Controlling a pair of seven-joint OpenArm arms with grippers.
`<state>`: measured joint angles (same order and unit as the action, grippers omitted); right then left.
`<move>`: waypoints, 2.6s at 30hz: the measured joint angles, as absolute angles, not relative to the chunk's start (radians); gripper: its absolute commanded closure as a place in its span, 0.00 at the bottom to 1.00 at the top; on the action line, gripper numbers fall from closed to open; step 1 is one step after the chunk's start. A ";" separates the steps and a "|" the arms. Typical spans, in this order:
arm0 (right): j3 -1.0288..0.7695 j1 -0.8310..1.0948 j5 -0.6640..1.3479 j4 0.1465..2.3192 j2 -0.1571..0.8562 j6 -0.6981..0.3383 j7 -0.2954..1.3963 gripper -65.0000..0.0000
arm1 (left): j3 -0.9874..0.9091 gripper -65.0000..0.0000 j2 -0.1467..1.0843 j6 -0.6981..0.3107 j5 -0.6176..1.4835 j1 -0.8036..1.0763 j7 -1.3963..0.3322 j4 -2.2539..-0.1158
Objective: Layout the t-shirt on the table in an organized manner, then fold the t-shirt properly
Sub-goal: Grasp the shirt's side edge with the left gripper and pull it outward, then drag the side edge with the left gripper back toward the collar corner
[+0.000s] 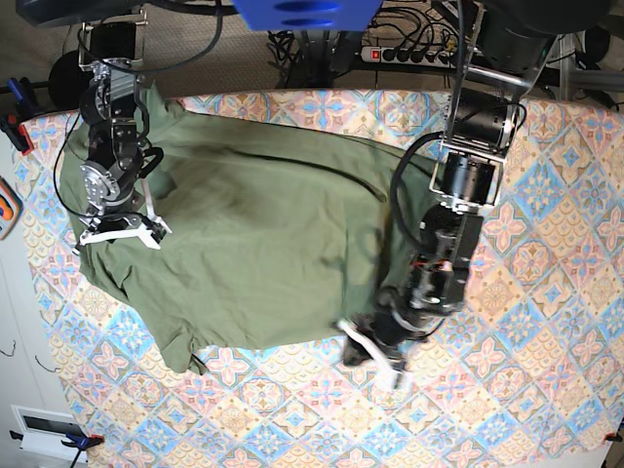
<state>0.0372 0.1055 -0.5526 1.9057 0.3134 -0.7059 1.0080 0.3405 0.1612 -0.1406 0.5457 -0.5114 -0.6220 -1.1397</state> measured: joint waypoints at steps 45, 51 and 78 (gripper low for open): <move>0.112 0.112 -0.552 1.906 0.313 -0.706 1.006 0.84 | -0.214 0.41 0.213 -0.077 0.350 0.026 -0.847 -1.687; 0.115 0.111 -0.553 1.906 0.315 -0.706 1.007 0.84 | -0.156 0.56 0.264 -0.075 0.345 0.122 -0.927 -1.725; 0.148 0.111 -0.561 1.906 0.315 -0.706 1.007 0.84 | 0.005 0.71 0.362 -0.062 0.341 0.473 -0.760 -1.735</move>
